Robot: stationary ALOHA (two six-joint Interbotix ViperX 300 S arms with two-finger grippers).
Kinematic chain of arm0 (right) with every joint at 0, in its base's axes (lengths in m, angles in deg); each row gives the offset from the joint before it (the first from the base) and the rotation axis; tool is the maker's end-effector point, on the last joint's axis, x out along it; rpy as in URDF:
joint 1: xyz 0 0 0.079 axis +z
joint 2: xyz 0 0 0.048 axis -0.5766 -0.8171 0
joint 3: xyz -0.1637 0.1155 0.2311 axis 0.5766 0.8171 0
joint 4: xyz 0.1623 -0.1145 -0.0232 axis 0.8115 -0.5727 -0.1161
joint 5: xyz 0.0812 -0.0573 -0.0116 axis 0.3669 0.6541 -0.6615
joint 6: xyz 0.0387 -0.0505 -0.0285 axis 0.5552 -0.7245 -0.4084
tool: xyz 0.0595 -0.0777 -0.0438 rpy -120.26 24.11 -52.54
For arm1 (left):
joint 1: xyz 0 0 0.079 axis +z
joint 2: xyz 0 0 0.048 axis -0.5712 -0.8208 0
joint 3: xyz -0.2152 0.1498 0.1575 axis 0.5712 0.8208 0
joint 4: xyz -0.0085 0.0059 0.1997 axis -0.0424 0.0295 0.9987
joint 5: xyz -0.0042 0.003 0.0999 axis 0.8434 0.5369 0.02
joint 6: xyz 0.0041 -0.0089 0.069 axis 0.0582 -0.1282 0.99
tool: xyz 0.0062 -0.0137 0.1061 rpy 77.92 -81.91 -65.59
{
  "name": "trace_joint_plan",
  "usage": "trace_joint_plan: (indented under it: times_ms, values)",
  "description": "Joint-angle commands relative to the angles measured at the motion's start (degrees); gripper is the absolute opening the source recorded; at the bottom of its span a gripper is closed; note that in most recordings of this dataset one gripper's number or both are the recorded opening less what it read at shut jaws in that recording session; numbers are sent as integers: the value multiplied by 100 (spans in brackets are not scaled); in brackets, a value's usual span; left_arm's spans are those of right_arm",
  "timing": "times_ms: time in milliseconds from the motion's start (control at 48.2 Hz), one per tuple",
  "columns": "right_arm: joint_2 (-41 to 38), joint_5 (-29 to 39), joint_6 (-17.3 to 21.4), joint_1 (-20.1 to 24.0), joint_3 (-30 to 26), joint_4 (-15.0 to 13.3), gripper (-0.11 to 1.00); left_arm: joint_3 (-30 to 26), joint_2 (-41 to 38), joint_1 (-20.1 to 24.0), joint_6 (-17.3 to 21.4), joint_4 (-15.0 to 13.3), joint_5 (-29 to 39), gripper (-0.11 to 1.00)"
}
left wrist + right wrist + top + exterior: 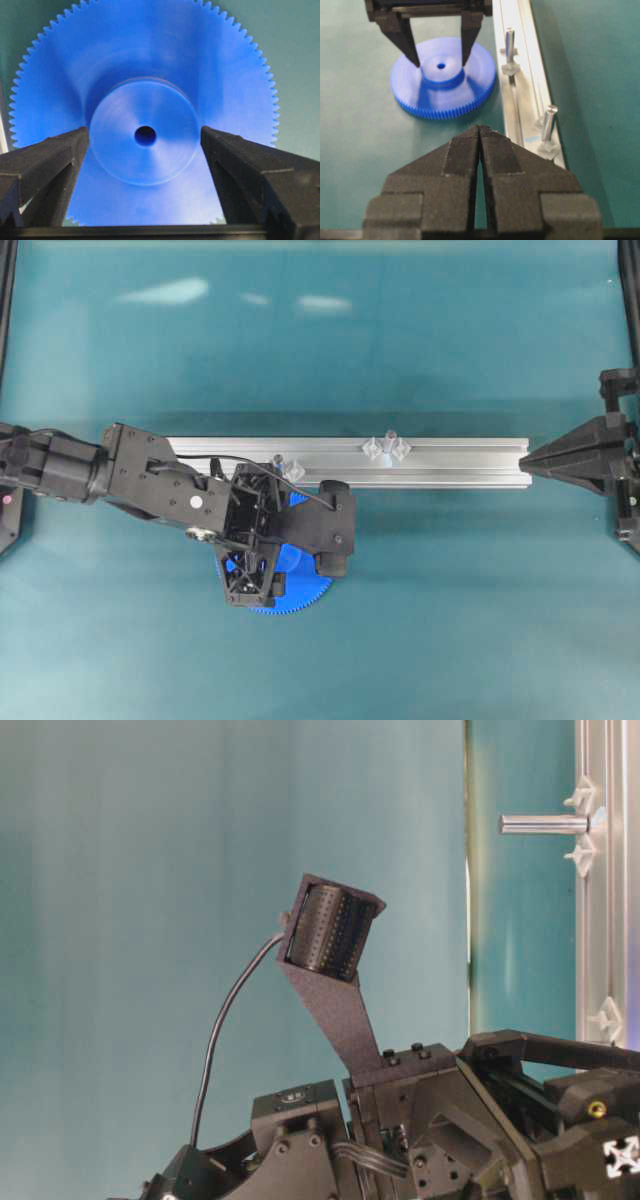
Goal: Insert the large gear onto the shaft.
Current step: 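Lower the open left gripper around the blue gear hub and close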
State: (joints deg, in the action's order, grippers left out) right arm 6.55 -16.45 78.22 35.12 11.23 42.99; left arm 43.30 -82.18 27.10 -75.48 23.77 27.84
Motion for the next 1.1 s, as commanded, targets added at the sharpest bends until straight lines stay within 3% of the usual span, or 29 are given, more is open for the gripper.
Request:
trace_joint_plan:
  times_ms: [0,1080]
  values:
    - [-35,-44,62,-9,-53,9,8,-105,88,-9,-9,9,-9,95]
    - [9,-26,62,-9,-53,9,8,-79,-167,0,-193,18,-141,95]
